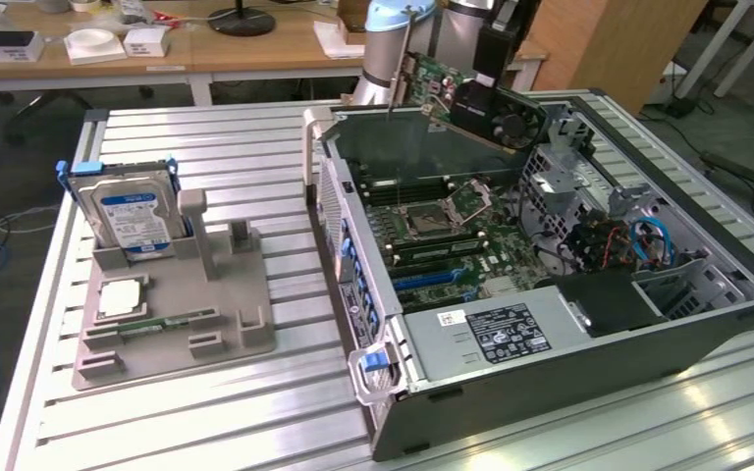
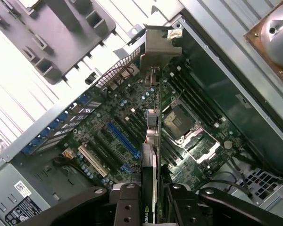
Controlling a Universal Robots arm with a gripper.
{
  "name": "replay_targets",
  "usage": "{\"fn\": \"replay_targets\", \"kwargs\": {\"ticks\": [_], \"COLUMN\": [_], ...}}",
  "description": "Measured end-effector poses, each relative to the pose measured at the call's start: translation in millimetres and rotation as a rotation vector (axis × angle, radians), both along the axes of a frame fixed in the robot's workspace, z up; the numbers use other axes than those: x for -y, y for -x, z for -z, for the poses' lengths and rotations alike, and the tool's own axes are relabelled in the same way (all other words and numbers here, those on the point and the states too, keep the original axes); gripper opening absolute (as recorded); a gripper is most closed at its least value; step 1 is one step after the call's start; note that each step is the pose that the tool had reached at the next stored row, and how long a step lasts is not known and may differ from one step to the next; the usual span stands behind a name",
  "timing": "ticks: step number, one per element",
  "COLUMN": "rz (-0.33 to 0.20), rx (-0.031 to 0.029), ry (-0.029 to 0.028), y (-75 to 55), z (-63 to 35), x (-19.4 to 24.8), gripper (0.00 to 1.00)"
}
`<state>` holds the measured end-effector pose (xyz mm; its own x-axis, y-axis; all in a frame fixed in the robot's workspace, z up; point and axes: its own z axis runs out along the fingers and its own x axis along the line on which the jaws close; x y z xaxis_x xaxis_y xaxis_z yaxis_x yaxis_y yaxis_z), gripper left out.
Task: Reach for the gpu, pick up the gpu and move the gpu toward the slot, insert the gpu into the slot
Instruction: 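Insert the gpu into the slot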
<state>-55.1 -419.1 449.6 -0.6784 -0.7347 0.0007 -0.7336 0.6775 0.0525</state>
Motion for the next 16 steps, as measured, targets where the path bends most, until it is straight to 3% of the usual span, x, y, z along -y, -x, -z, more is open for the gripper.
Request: {"fn": "replay_targets", "kwargs": {"ticks": [4, 5, 10, 16], "rz": [-0.03, -0.036, -0.055, -0.108], "rx": [0.0047, 0.0073, 0.02, 0.0193], "ry": [-0.0026, -0.0059, -0.0379, -0.0391], "y": [0.1, 0.1, 0.1, 0.1], "z": [1.5, 1.7, 2.1, 5.8], "x": [0.4, 0.5, 0.4, 3.0], "gripper": [0.26, 0.26, 0.26, 0.26]}}
